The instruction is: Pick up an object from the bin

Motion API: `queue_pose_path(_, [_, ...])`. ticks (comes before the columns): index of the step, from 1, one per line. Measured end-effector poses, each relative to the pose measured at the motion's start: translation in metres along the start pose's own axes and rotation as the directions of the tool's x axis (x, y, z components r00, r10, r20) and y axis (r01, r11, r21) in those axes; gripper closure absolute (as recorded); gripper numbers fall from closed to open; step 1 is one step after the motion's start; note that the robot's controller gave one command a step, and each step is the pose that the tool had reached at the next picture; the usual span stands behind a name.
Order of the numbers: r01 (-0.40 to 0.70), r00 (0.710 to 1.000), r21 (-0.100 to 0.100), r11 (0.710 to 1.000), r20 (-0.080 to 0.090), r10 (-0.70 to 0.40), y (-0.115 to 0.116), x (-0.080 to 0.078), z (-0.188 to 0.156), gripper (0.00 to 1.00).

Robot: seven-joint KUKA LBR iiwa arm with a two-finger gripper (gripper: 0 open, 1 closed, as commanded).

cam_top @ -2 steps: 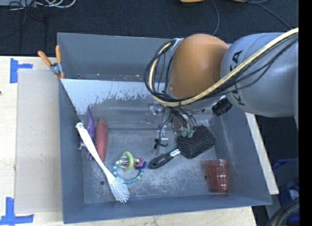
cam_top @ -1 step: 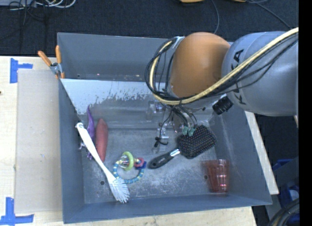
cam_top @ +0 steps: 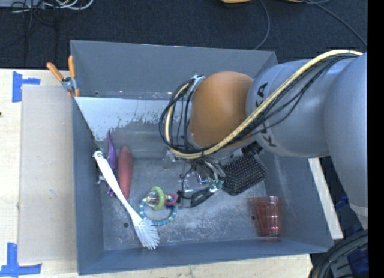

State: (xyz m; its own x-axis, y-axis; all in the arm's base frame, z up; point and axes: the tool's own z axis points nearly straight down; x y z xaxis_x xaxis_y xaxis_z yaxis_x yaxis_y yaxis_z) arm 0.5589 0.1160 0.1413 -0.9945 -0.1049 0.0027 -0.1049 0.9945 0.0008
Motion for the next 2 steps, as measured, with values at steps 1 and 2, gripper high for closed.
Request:
queue_pose_path(1, [0.28, 0.96, 0.0, 0.96, -0.002, -0.28, 0.0274, 0.0123, 0.0004, 0.0])
queue_pose_path(2, [0.258, 0.966, 0.0, 0.966, 0.001, -0.258, 0.0311, 0.0134, -0.0035, 0.0])
